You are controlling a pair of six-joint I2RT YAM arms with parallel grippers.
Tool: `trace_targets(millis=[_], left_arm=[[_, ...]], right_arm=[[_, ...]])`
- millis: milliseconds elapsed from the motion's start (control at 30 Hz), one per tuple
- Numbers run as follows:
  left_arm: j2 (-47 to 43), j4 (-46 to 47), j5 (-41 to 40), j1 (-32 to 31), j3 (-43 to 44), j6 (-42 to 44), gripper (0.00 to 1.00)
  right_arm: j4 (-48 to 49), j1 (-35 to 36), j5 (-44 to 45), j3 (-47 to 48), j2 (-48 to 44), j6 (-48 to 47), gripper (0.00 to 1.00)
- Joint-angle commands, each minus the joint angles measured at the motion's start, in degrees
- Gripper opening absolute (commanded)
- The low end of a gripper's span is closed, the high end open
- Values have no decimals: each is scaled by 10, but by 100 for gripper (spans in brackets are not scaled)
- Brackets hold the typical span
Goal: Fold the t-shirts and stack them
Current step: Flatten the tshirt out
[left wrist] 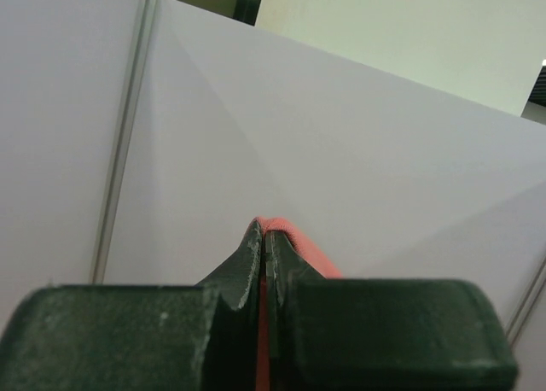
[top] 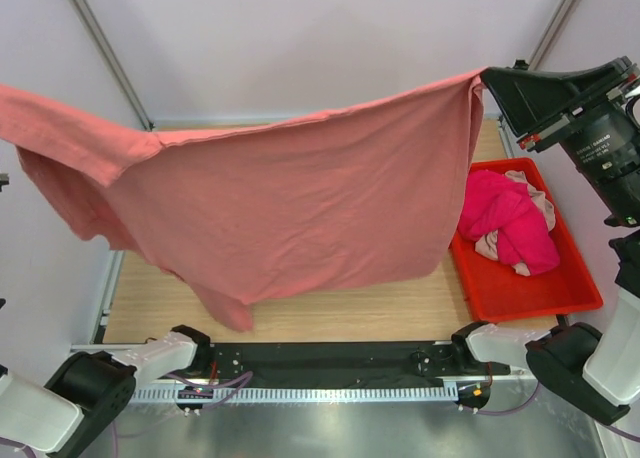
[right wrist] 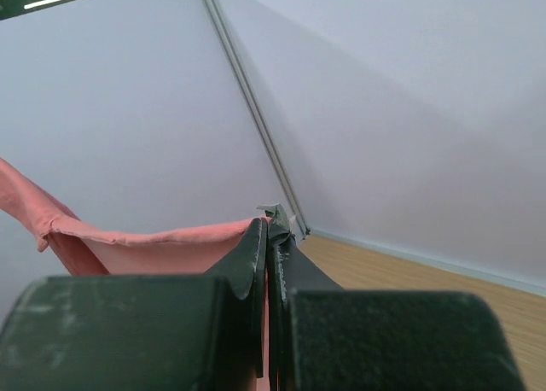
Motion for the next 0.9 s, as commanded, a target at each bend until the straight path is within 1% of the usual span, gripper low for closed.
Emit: trace_targets(millis=[0, 33, 67, 133, 167, 267, 300, 367, 500, 533, 633, 733, 867], left_arm=[[-3, 22, -9, -17, -1, 10, 0], [-4, 24, -14, -19, -10, 15, 0], [-5, 28, -26, -20, -41, 21, 0], [-3, 46, -42, -21, -68, 40, 0], [2, 54, -59, -21, -86, 64, 0], [19, 79, -86, -20, -112, 88, 0], [22, 112, -100, -20, -122, 107, 0], [33, 141, -108, -20, -133, 122, 0], [74, 193, -123, -20, -114, 168, 0], [79, 220, -132, -20, -116, 186, 0], [93, 266, -138, -20, -123, 216, 0], [110, 269, -138, -20, -110, 218, 0], [102, 254, -138, -20, -104, 201, 0]], right_arm=[[42, 2, -2, -19, -5, 19, 1], [44, 1, 4, -27, -6, 17, 1], [50, 1, 9, -40, -12, 16, 1], [84, 2, 24, -85, -17, 14, 1], [108, 2, 35, -111, -18, 9, 1], [145, 1, 51, -134, -10, -4, 1], [153, 2, 55, -139, 0, -9, 1], [163, 1, 69, -136, 14, -28, 1], [173, 2, 85, -86, 62, -73, 1], [174, 2, 104, -75, 80, -78, 1], [177, 2, 115, -44, 106, -97, 1], [175, 2, 119, -25, 115, -99, 1], [168, 1, 119, -24, 106, -91, 1]])
